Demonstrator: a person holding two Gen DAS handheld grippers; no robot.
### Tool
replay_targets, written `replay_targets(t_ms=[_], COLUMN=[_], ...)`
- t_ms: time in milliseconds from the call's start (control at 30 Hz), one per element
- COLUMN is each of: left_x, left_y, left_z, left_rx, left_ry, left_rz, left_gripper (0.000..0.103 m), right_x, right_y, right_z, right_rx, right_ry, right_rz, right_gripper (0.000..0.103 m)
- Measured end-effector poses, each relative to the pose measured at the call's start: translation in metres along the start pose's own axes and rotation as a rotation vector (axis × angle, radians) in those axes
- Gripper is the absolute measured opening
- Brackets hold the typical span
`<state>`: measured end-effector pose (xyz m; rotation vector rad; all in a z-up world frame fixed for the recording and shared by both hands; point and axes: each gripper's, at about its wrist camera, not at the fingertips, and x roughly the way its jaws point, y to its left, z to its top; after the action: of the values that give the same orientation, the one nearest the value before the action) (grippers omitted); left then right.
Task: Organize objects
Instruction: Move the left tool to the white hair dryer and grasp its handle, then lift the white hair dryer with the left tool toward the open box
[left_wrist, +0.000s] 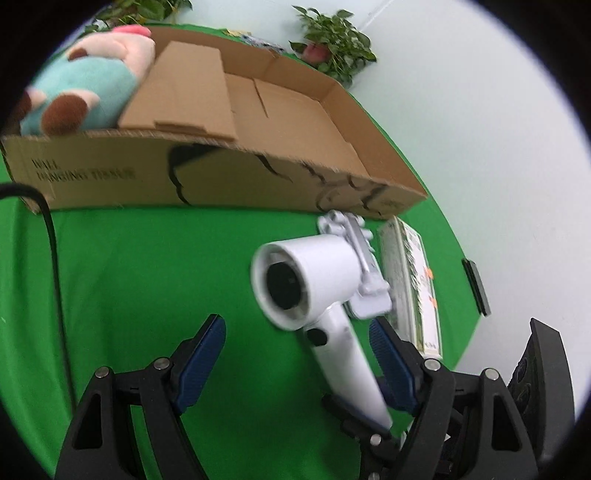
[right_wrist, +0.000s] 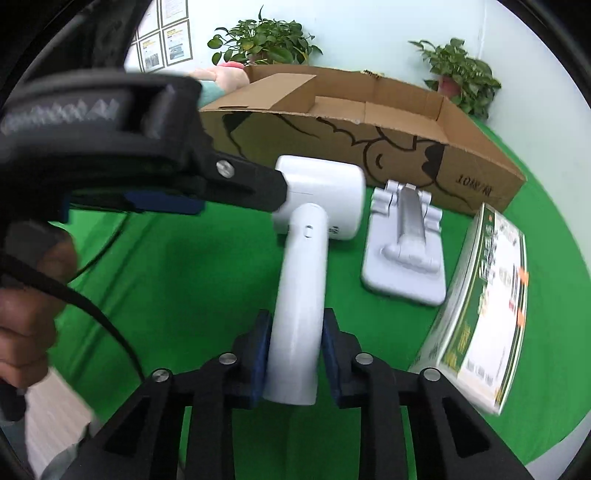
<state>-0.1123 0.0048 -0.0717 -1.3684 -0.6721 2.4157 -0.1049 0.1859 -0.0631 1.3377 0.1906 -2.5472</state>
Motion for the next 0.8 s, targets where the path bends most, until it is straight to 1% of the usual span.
replay_targets(t_ms=[100,133,167,200,233,267,333,433,467,500,567,633,667,767,800], left_x=[0.012,0.016,0.019,0.019,0.020,0.020,0.021,0.021,0.021,0.022,0.022,0.022,0.022,0.023,0.023], left_y=[-0.009,-0.010,-0.009,-0.009,-0.009,-0.008,-0.005,-0.005,-0.005,-0.005,-0.005,-0.005,-0.005,-0.004,-0.004], left_z=[-0.012,-0.015,-0.017,-0.018,-0.017,-0.016,-0.014,-0.012,-0.012,-0.011,-0.012,-0.012,-0.013,-0.014,-0.015], left_rx=[0.018,0.007,-0.004,-0.008,-0.012,-0.021,-0.042,-0.050,-0.051,-0.050,-0.050,-0.057,-0.064,-0.077,-0.081], left_ry=[0.055,0.079,0.089,0.081,0.083,0.082,0.084,0.082,0.082,0.082,0.083,0.082,0.084,0.092,0.095], left_rz=[-0.044,-0.077,-0.083,-0.085,-0.083,-0.088,-0.095,-0.074,-0.068,-0.061,-0.058,-0.054,-0.050,-0.038,-0.037], left_gripper=[0.079,0.080,0.079,0.079,0.079,0.079,0.079,0.075,0.074,0.071,0.068,0.064,0.058,0.049,0.048], right_x=[-0.012,-0.015,-0.017,-0.017,-0.017,-0.015,-0.012,-0.009,-0.007,-0.007,-0.005,-0.004,-0.004,0.001,0.000], right_y=[0.007,0.010,0.012,0.012,0.011,0.009,0.002,-0.003,-0.003,-0.002,-0.001,0.001,0.002,0.006,0.007], right_z=[-0.013,-0.017,-0.020,-0.020,-0.020,-0.019,-0.016,-0.011,-0.007,-0.006,-0.006,-0.008,-0.008,-0.009,-0.010], right_rx=[-0.012,-0.022,-0.032,-0.037,-0.032,-0.022,-0.002,-0.005,-0.010,-0.015,-0.032,-0.042,-0.046,-0.059,-0.056], right_ry=[0.019,0.013,0.004,-0.004,-0.013,-0.018,-0.011,-0.020,-0.020,-0.021,-0.013,-0.012,-0.014,-0.016,-0.017], right_rz=[0.066,0.081,0.092,0.097,0.097,0.100,0.111,0.102,0.106,0.108,0.097,0.092,0.088,0.070,0.064], right_gripper=[0.026,0.031,0.043,0.050,0.061,0.063,0.063,0.062,0.060,0.058,0.044,0.039,0.035,0.033,0.033])
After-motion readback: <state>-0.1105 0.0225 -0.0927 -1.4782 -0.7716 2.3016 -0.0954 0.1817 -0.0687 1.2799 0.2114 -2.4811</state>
